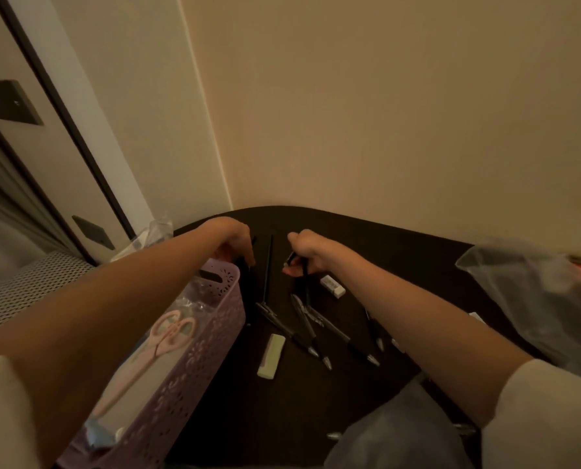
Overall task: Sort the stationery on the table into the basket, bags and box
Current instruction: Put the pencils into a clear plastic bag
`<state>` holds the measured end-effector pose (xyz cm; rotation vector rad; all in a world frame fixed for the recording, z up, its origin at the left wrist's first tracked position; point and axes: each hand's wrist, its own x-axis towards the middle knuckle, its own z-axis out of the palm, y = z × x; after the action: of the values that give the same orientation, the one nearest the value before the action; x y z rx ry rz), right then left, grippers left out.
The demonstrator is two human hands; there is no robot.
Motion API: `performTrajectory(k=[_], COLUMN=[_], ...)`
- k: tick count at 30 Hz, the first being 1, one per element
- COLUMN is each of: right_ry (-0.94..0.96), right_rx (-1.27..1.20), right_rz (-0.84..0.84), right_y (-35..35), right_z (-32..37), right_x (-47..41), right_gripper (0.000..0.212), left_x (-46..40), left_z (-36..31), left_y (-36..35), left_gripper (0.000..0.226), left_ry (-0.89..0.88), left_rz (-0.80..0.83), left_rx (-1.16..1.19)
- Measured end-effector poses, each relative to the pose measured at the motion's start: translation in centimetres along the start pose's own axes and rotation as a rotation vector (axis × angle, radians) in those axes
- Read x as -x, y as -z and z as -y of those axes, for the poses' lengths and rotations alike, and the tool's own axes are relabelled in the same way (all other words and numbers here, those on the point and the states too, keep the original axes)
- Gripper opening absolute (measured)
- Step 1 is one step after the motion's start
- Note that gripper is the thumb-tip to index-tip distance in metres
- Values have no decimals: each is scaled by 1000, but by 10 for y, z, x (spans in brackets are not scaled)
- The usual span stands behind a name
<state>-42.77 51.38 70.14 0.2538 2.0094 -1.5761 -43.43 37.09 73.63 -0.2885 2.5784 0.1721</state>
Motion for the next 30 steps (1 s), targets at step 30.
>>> performTrajectory(k=[30], right_ry=[283], right_rx=[592], right_rz=[-157], right_y=[-22], right_z=[-5], right_x=[-39], right_gripper=[39], left_x=[-27], left_z=[17], left_y=[18], left_gripper=[25], left_ry=[176], left_rz=[49], left_rx=[445])
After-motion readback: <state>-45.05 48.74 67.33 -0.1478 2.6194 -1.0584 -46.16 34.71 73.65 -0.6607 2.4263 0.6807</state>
